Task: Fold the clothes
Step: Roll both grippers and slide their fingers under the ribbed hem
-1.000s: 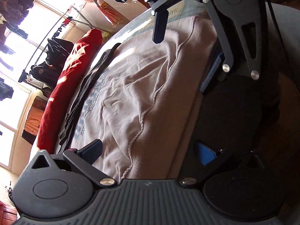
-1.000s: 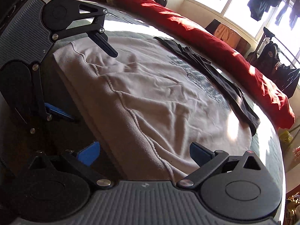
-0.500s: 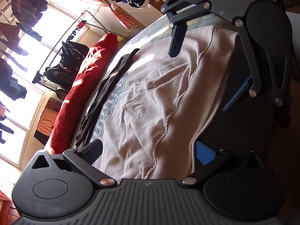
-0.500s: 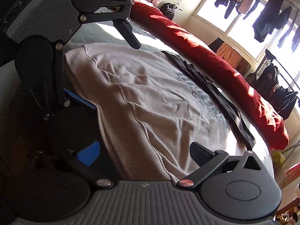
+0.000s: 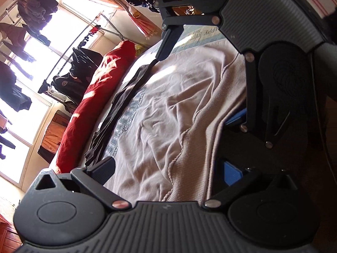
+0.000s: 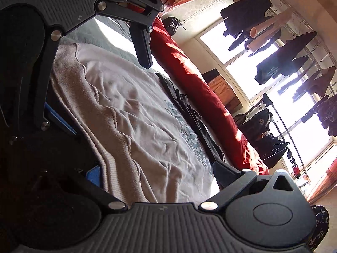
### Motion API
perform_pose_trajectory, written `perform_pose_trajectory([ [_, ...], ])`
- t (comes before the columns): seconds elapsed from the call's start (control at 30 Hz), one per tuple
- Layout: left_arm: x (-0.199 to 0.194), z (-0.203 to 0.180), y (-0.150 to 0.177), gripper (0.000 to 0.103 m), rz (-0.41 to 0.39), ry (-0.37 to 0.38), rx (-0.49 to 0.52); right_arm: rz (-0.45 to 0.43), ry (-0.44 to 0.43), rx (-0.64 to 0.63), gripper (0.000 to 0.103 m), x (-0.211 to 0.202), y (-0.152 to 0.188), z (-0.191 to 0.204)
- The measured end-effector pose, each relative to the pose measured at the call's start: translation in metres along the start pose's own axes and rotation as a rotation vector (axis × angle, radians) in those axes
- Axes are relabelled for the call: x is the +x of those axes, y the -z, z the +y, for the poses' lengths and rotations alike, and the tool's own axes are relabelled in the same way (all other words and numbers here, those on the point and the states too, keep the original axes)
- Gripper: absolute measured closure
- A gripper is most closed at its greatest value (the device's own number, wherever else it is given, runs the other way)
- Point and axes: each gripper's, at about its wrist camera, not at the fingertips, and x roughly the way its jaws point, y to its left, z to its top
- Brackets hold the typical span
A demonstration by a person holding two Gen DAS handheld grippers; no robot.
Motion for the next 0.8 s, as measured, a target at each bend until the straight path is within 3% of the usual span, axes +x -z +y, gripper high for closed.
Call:
perform_pose_trajectory([
  [0.23, 0.008, 0.007, 0.003, 0.001, 0.016, -0.086, -0.024, -0.017, 0.022, 0.035, 0.000, -0.004, 0.000, -0.010],
  [0.47, -0.001, 0.024, 0.025, 0.001, 0.068, -0.127, -0.039, 0.070, 0.038, -0.004, 0.000, 0.001, 0.031, -0.005],
  [0.8, -0.005, 0.023, 0.044, 0.001, 0.130, -0.134, 0.001, 0.171, 0.123, -0.003, 0.000, -0.005, 0.071, -0.032],
])
